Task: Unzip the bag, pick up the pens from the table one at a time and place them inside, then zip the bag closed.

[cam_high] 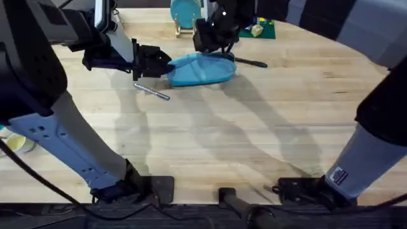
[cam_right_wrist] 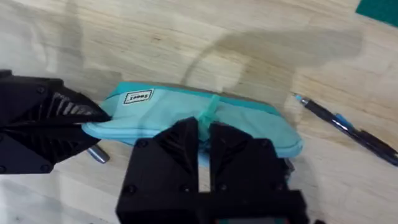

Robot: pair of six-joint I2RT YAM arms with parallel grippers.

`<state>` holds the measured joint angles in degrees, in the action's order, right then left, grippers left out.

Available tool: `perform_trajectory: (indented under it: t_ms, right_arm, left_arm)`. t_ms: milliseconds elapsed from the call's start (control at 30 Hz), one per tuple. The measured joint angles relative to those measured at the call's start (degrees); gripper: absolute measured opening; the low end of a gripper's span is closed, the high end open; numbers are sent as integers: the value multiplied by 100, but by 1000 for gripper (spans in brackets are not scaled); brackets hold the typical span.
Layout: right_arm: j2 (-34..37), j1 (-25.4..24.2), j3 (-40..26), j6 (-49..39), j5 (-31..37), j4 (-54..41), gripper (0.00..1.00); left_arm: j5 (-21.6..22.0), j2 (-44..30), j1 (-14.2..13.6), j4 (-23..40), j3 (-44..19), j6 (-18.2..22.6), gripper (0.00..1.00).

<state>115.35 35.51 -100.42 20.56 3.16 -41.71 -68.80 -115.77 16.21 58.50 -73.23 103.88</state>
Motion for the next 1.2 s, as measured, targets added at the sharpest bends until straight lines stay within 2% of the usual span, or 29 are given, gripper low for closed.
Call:
perform_trajectory:
  t_ms: [133, 400, 767, 1000, 1200]
  right_arm:
    - [0, 0, 0, 0, 2, -7, 34]
    - [6, 7, -73, -212, 2, 88, 31]
    - [16, 309, -814, -696, 0, -217, 31]
    - [15, 358, -818, -925, 99, -661, 30]
    - [17, 319, -818, -997, 377, -632, 31]
  left_arm:
    - [2, 0, 0, -2, 0, 0, 42]
    - [4, 0, 0, -2, 0, 0, 42]
    - [15, 0, 0, -7, 0, 0, 42]
    - [20, 0, 0, -7, 0, 0, 42]
    - [20, 0, 0, -7, 0, 0, 42]
